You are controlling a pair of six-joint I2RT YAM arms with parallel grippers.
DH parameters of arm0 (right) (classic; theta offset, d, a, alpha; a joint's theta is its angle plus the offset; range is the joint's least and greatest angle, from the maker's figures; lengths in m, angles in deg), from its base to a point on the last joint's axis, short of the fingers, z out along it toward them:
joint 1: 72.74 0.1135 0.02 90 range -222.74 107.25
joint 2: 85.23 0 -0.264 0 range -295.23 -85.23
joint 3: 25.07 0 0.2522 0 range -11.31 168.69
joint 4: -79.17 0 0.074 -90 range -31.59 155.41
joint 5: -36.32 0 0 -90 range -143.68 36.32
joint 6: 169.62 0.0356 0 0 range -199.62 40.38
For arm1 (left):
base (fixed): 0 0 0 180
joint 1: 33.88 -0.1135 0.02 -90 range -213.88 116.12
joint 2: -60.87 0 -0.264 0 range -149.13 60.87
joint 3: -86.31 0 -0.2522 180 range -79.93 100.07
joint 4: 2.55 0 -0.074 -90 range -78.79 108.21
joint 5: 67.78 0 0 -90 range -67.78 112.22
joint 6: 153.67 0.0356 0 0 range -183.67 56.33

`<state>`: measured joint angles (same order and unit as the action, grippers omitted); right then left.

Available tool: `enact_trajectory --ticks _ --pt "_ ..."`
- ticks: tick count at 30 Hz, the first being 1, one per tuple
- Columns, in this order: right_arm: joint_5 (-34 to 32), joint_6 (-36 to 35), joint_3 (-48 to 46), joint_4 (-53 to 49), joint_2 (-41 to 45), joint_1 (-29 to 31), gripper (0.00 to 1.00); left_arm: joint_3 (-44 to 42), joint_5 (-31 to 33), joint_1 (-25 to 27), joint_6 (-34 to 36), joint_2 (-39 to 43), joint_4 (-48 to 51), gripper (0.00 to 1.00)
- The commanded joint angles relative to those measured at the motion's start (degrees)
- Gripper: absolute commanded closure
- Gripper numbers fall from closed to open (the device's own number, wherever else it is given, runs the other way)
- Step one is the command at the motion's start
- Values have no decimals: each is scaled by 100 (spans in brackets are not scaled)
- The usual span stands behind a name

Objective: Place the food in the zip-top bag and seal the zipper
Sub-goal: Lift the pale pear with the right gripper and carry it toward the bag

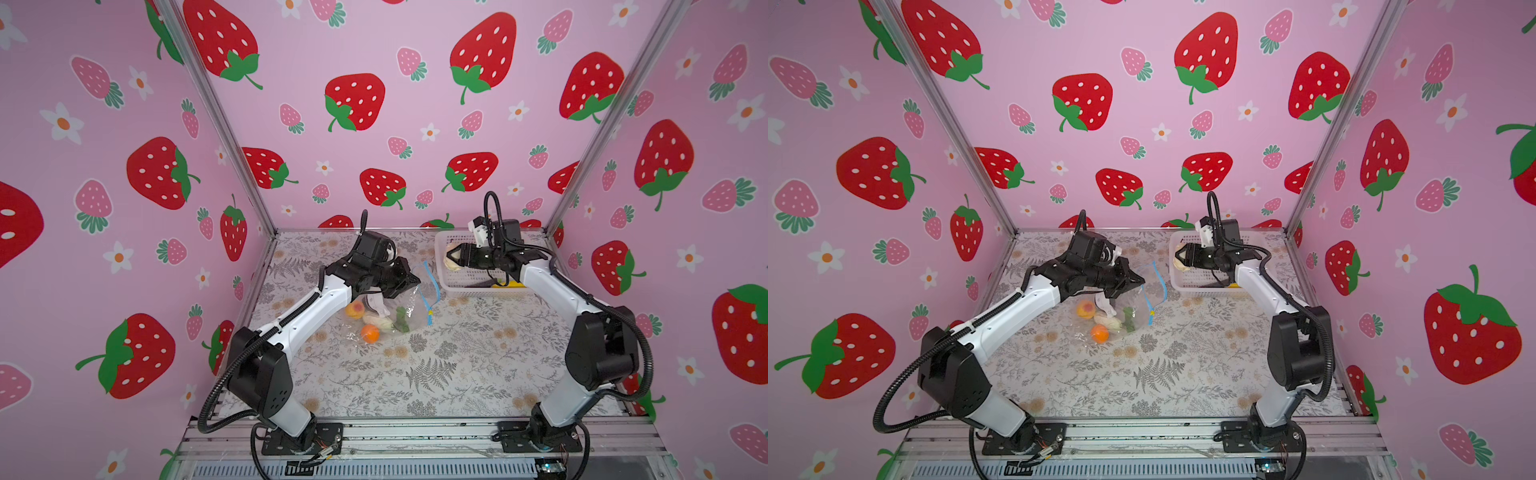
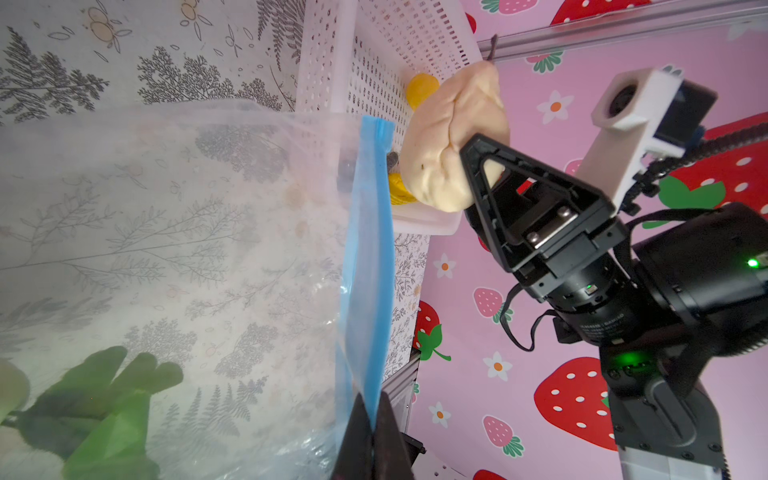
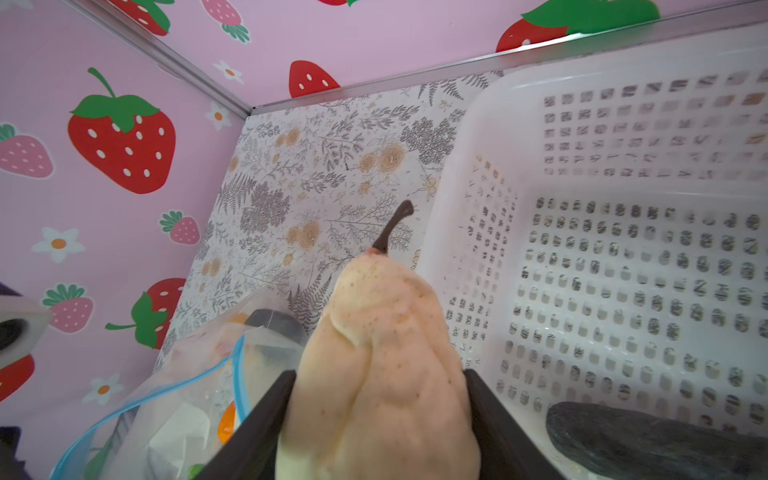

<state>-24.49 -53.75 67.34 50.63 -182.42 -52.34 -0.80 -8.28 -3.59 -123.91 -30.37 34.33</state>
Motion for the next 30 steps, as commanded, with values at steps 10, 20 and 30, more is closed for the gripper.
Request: enact_trajectory --ticks 10,20,30 --pt "918 82 -367 181 730 391 39 223 0 30 -31 102 27 100" --pt "961 -357 -351 -121 789 749 40 252 5 39 -40 84 35 100" --pt "920 -643 -271 -393 603 937 41 265 16 42 -31 97 71 100"
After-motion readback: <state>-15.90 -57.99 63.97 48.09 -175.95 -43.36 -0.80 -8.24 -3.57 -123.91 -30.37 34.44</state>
